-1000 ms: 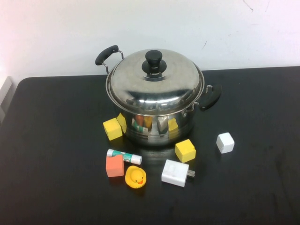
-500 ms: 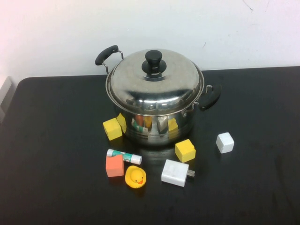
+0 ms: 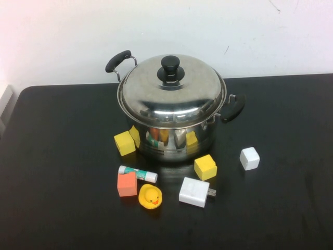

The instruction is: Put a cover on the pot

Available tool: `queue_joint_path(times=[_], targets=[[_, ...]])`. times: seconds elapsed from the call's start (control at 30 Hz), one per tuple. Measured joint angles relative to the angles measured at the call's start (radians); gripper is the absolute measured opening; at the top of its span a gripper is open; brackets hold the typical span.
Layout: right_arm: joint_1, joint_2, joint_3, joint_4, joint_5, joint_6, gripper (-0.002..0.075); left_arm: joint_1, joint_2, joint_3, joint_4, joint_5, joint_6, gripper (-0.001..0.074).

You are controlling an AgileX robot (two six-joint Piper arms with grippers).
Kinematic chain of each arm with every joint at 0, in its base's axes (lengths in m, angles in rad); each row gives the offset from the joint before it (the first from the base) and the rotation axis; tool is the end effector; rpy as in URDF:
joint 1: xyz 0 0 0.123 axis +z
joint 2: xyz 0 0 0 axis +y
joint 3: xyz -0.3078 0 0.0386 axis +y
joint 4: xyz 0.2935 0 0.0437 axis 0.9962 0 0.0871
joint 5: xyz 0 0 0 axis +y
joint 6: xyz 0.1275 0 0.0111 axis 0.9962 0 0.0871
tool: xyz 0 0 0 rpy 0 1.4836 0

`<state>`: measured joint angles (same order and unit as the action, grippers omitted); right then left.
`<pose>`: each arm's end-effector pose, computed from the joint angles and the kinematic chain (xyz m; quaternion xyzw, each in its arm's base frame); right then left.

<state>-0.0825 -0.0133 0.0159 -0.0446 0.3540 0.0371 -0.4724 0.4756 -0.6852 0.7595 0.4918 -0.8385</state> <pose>0.1081 -0.0109 0.1664 0.0356 0.7948 -0.0326 0.6050 0.1460 -0.0279 0.3931 0.0083 0.7313 -0.0877 0.6764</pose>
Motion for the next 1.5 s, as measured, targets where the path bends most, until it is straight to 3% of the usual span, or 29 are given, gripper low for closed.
queue_joint_path(times=[0.57, 0.87, 1.07, 1.27, 1.5], targets=[[0.000, 0.000, 0.000, 0.000, 0.000, 0.000, -0.0002, -0.014, -0.117, 0.017, 0.004, 0.044, 0.000, 0.0000], [0.000, 0.000, 0.000, 0.000, 0.000, 0.000, -0.0002, 0.122, -0.467, 0.015, -0.036, 0.058, -0.134, 0.0000], [0.000, 0.000, 0.000, 0.000, 0.000, 0.000, -0.0002, 0.195, -0.500, 0.055, -0.121, 0.117, -0.157, 0.0000], [0.000, 0.000, 0.000, 0.000, 0.000, 0.000, -0.0002, 0.282, -0.500, 0.297, -0.180, -0.146, -0.164, 0.0000], [0.000, 0.000, 0.000, 0.000, 0.000, 0.000, -0.0002, 0.301, -0.494, 0.622, -0.152, -0.585, -0.177, 0.0000]])
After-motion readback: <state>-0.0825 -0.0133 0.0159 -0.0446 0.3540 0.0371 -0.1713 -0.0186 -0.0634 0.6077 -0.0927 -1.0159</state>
